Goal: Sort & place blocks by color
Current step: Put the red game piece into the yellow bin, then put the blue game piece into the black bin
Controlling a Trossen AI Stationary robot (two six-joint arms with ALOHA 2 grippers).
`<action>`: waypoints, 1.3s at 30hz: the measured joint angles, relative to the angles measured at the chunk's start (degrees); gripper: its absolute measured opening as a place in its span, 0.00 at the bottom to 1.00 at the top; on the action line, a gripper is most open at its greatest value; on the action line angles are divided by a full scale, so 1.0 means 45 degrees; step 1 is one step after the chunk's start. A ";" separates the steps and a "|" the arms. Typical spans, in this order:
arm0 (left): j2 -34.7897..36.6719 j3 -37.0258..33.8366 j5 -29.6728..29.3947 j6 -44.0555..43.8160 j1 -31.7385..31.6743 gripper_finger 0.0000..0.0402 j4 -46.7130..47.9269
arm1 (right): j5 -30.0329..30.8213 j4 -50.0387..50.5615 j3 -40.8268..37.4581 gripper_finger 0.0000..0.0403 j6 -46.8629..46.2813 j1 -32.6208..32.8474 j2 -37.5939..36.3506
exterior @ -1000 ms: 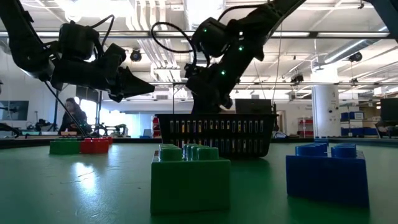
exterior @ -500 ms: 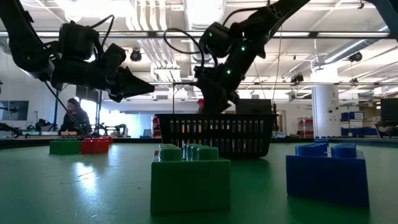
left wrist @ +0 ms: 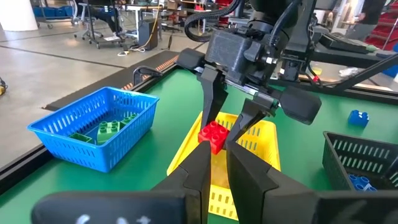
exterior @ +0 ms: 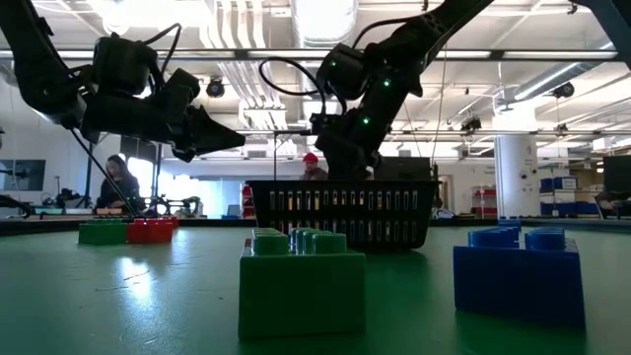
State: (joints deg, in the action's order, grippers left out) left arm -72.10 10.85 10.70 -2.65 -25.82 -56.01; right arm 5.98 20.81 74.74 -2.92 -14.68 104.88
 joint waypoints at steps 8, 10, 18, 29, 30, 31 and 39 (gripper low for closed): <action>0.0000 0.0000 0.0005 -0.0001 0.0000 0.08 0.0000 | 0.0074 0.0094 -0.0009 0.41 -0.0097 0.0000 0.0040; 0.0000 0.0000 0.0005 -0.0001 0.0000 0.08 0.0005 | 0.0153 0.0099 -0.0010 0.42 -0.0097 0.0000 0.0007; 0.0000 0.0000 0.0005 -0.0001 0.0000 0.08 0.0001 | 0.0679 0.0361 -0.0015 0.45 0.0100 0.0005 -0.0130; 0.0000 0.0000 0.0000 -0.0001 -0.0010 0.08 0.0005 | 0.0026 0.1854 0.0129 0.35 0.0911 0.0348 -0.0719; 0.0000 0.0000 0.0004 -0.0001 -0.0010 0.08 0.0005 | 0.0027 0.1886 0.0011 0.31 0.1007 0.0419 -0.0961; 0.0000 0.0000 0.0000 -0.0001 -0.0010 0.08 0.0021 | 0.0027 0.1883 -0.0149 0.26 0.1092 0.0467 -0.1250; -0.0247 0.0009 0.0000 -0.0040 -0.0010 0.08 0.0340 | -0.0065 -0.1413 -0.3742 0.03 0.0908 0.0539 -0.4283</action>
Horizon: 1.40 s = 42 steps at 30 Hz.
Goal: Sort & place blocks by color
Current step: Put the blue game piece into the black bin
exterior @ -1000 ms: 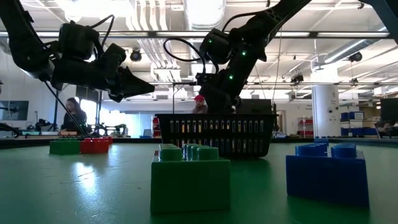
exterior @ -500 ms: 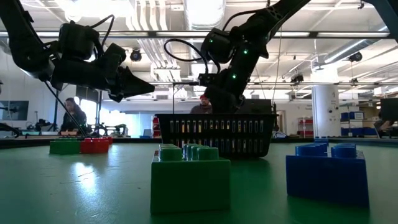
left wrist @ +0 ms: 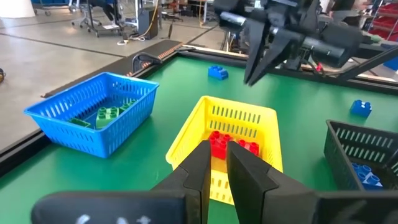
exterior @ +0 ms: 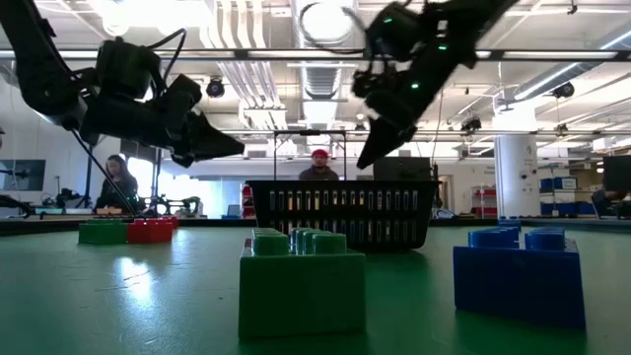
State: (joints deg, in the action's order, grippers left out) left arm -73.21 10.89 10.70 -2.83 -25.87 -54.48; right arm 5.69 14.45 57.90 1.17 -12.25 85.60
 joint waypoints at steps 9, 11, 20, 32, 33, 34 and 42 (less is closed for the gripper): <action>-0.0531 0.0284 0.0001 0.0000 0.0005 0.08 -0.0019 | -0.0311 -0.6724 -0.5387 0.03 0.0356 0.0005 -0.3540; -0.0611 0.0333 0.0005 0.0000 0.0005 0.08 -0.0018 | -0.0306 -0.8211 -0.6425 0.03 0.0634 0.0005 -0.4089; -0.0827 0.0355 0.0034 0.0047 0.0130 0.08 -0.0016 | -0.0267 -1.1269 -0.8955 0.03 -0.0144 -0.0028 -0.5367; -0.0808 0.0357 0.0029 0.0510 0.0874 0.08 0.0010 | -0.0288 -1.3244 -1.0815 0.03 0.0060 -0.0010 -0.5309; -0.0807 0.0367 0.0029 0.0509 0.0942 0.08 0.0017 | -0.0291 -1.3628 -1.1013 0.03 0.0012 -0.0010 -0.5312; -0.0807 0.0407 0.0029 0.0510 0.1002 0.08 0.0044 | -0.0286 -1.3980 -1.1189 0.03 -0.0029 -0.0010 -0.5324; -0.0644 0.0683 -0.0015 0.0481 0.1764 0.08 0.0529 | -0.0277 -1.4614 -1.1573 0.03 -0.0414 -0.0005 -0.5323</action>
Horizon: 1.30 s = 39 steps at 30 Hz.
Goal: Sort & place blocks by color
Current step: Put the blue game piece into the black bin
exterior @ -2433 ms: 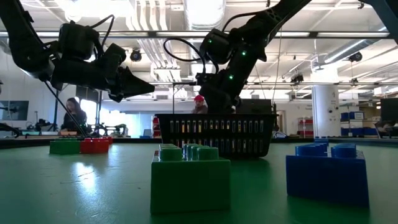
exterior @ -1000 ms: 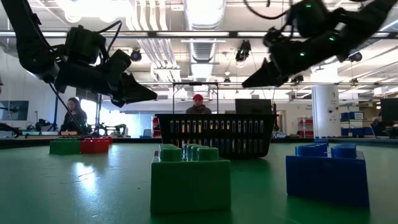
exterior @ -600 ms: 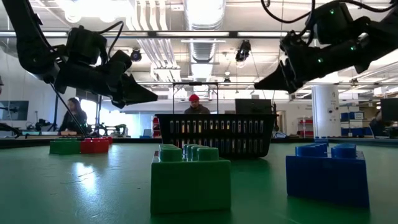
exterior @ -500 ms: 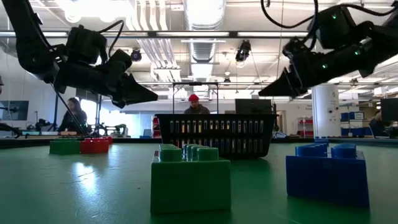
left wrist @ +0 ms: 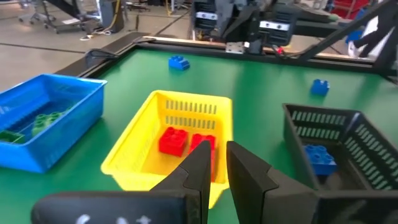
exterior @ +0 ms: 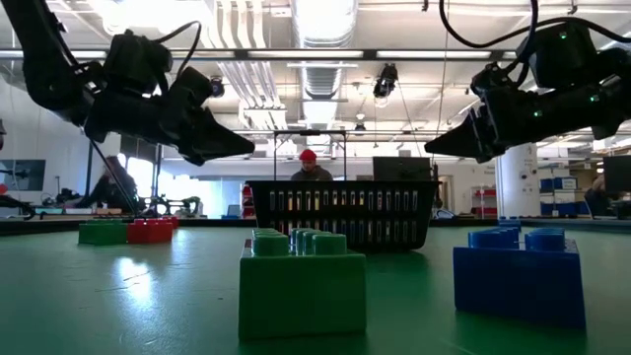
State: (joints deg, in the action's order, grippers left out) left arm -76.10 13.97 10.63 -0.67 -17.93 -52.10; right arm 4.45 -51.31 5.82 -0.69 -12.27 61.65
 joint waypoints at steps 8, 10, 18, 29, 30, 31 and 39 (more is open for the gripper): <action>0.1023 0.1102 0.0000 0.0019 0.0800 0.08 0.3273 | 0.0000 0.0001 0.0019 0.03 -0.0157 -0.0005 0.0000; 0.1344 0.1421 0.0000 0.0019 0.1037 0.08 0.4289 | 0.0003 0.0005 0.0019 0.03 -0.0159 -0.0005 0.0000; 0.2685 0.2921 -0.0777 -0.0082 0.2288 0.08 0.9130 | 0.0005 0.0059 0.0010 0.03 -0.0159 -0.0005 0.0000; 0.3015 0.5601 -0.3461 -0.2382 0.4564 0.14 1.6047 | 0.0005 0.0369 0.0010 0.03 -0.0179 -0.0005 0.0005; 0.3004 0.5717 -0.3469 -0.2570 0.4736 0.16 1.6307 | 0.0005 0.0365 0.0010 0.03 -0.0177 -0.0005 0.0005; 0.3004 0.5795 -0.3473 -0.2757 0.4898 0.18 1.6542 | 0.0006 0.0359 0.0010 0.03 -0.0179 -0.0005 0.0005; 0.3004 0.6415 -0.3461 -0.3441 0.6445 0.30 1.8678 | 0.0005 0.0375 0.0010 0.03 -0.0179 0.0001 0.0005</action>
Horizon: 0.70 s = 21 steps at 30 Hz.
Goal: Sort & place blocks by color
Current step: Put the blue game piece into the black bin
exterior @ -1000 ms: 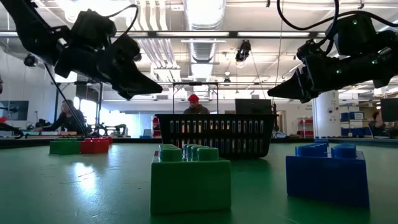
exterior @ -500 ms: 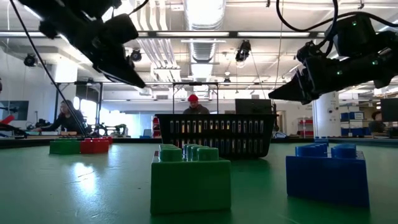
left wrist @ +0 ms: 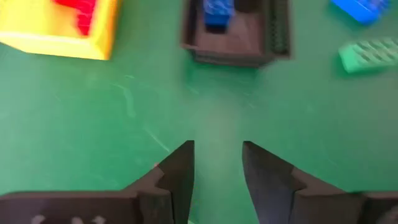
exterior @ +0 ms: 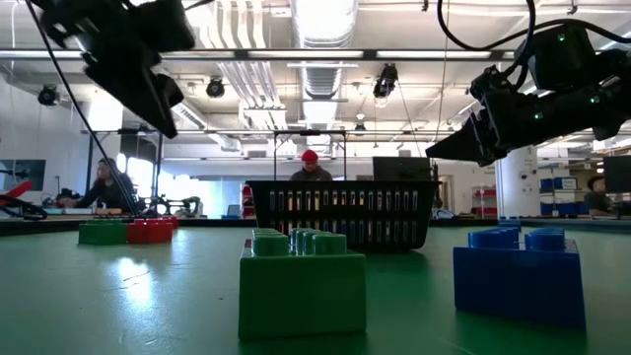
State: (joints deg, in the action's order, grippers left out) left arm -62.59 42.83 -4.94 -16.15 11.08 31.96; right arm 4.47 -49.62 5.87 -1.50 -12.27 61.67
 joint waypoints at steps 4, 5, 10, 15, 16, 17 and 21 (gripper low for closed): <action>-0.0007 0.0117 -0.0009 -0.0032 0.1232 0.31 0.0192 | 0.0002 0.0014 0.0000 0.03 0.0004 -0.0001 0.0000; -0.0025 0.0129 -0.0007 -0.0033 0.1530 0.31 0.0190 | 0.0003 0.0015 0.0000 0.03 0.0001 -0.0001 0.0000; -0.0336 0.0287 0.0004 -0.0835 0.2853 0.31 0.0274 | -0.0001 0.0138 0.0000 0.03 -0.0004 0.0000 0.0000; -0.1093 0.0694 0.0007 -0.1644 0.4196 0.30 0.0365 | -0.0001 0.0637 0.0000 0.03 -0.0102 0.0004 0.0000; -0.1305 0.0795 0.0008 -0.1726 0.4473 0.30 0.0368 | -0.0001 0.0718 0.0000 0.03 -0.0155 0.0001 0.0000; -0.1542 0.0918 0.0012 -0.1904 0.4726 0.29 0.0370 | -0.0001 0.0767 0.0000 0.03 -0.0194 0.0003 0.0000; -0.2560 0.1396 0.0022 -0.2339 0.5617 0.24 0.0438 | -0.0001 0.0780 0.0000 0.03 -0.0199 0.0004 0.0000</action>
State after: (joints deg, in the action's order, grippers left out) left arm -74.11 49.11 -4.84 -26.68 36.35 33.93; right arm 4.47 -46.11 5.87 -2.40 -12.25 61.67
